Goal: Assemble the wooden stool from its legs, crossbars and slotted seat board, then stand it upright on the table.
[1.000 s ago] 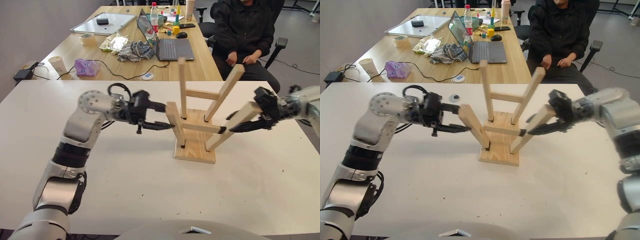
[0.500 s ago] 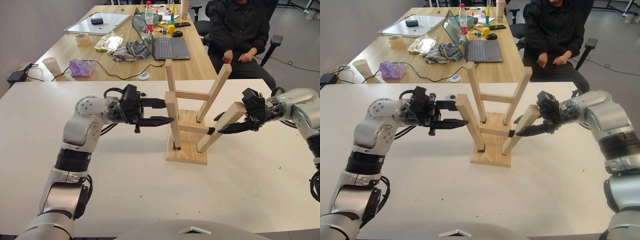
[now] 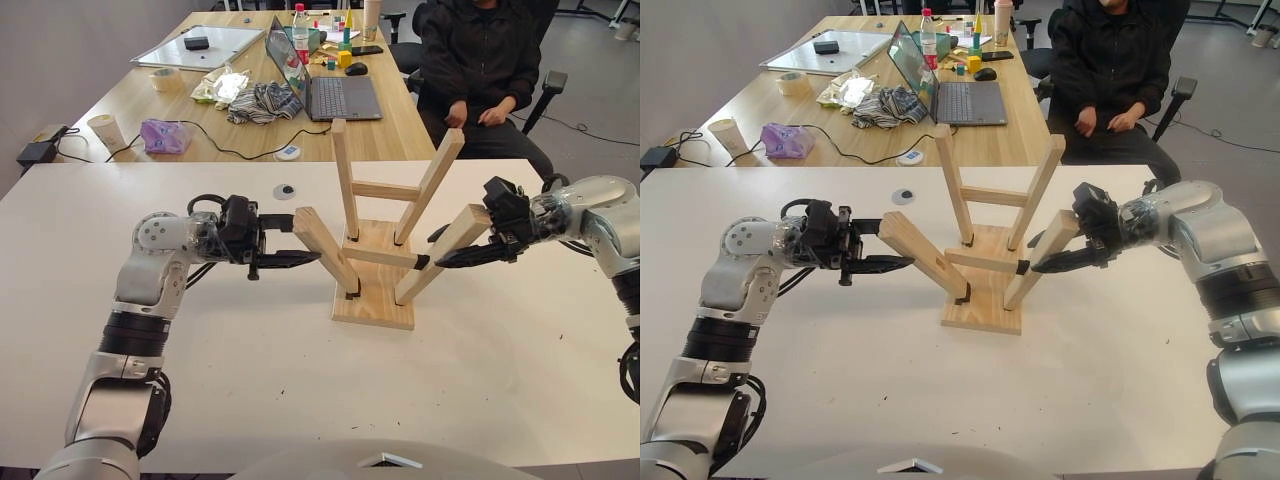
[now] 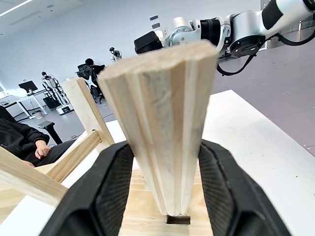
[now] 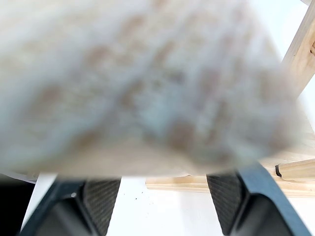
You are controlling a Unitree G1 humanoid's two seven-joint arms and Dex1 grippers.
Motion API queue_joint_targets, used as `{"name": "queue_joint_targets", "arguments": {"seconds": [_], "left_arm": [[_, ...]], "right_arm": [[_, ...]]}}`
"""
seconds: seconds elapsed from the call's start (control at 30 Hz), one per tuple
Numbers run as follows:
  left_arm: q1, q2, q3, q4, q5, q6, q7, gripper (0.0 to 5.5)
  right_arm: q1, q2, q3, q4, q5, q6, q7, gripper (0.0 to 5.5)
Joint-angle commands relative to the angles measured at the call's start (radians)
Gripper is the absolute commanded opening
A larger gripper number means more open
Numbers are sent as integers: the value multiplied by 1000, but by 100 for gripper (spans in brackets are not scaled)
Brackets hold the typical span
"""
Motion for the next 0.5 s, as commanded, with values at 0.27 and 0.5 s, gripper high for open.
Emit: {"name": "queue_joint_targets", "arguments": {"seconds": [0.27, 0.5], "left_arm": [[3, 58, 47, -100, -37, 98, 13, 199], [14, 46, 72, -137, -94, 156, 24, 199]], "right_arm": [[87, 45, 56, -4, -43, 31, 48, 235], [96, 51, 47, -10, -51, 35, 47, 235]]}}
